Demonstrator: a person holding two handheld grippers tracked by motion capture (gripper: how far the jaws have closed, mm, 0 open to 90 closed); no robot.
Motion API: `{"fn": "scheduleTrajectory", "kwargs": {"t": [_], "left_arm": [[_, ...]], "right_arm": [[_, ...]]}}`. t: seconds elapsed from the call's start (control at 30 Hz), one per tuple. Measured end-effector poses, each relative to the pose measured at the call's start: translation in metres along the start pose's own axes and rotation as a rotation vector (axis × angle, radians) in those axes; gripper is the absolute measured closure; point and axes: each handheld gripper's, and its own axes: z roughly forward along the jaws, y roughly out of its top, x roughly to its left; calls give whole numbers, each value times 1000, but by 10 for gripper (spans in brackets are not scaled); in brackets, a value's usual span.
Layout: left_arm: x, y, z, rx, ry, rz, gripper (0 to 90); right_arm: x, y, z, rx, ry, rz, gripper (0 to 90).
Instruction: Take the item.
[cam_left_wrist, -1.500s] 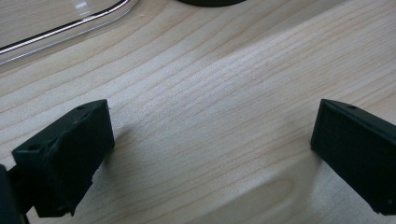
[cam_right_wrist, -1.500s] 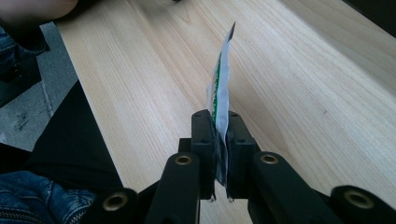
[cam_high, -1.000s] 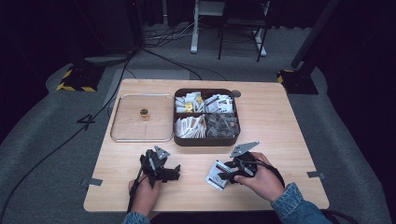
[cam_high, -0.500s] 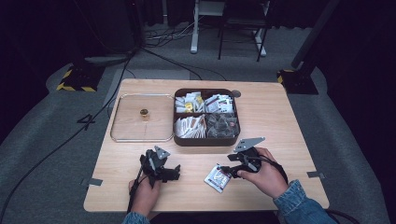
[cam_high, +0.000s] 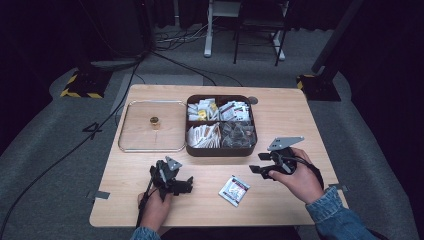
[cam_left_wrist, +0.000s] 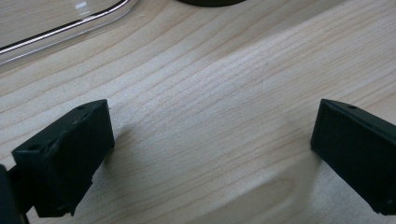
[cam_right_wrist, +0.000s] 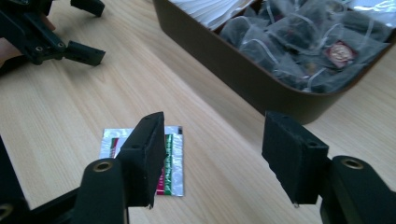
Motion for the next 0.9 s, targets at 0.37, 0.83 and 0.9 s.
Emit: {"fn": "scheduleTrajectory", "kwargs": {"t": [0.37, 0.83, 0.9], "left_arm": [[0, 0, 0, -1, 2, 0, 0], [0, 0, 0, -1, 2, 0, 0], [0, 0, 0, 0, 2, 0, 0]], "right_arm": [[-29, -13, -3, 56, -82, 14, 352], [-74, -48, 3, 84, -152, 87, 320], [-79, -54, 5, 81, -149, 106, 319]]}}
